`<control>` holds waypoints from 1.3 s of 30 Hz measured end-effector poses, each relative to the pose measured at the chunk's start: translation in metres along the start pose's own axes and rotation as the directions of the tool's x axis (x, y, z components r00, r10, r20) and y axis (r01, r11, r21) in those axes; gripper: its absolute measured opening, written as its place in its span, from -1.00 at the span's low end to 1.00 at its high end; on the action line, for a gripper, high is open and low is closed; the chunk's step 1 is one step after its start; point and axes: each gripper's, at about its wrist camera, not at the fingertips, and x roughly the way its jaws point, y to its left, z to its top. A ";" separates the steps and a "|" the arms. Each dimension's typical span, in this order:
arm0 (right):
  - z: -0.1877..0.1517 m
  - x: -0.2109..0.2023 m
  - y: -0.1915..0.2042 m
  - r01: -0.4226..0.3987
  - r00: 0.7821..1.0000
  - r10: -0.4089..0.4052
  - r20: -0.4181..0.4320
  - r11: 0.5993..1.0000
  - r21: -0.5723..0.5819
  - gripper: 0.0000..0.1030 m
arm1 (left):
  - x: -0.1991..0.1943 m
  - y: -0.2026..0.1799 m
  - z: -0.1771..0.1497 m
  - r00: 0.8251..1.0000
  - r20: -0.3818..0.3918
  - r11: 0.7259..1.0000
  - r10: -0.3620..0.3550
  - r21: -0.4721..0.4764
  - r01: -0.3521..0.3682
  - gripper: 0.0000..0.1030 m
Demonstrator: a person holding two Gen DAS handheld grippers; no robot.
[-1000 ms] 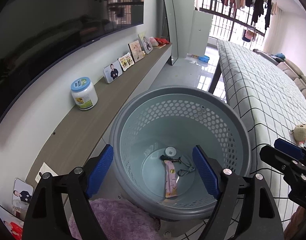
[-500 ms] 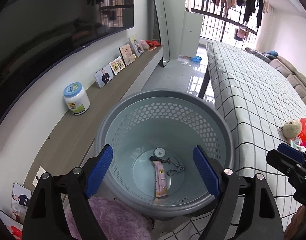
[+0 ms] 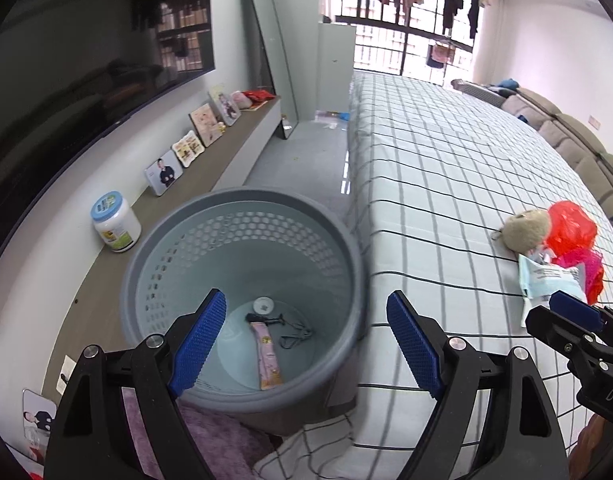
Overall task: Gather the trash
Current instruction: 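Move both tools back over the bed toward the tissue pack and shuttlecock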
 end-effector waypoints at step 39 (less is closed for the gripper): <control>-0.035 -0.033 -0.122 0.246 0.968 -0.249 0.018 0.964 0.097 0.16 | 0.006 -0.112 -0.020 0.996 -0.063 0.989 -0.069 0.125 0.076 0.59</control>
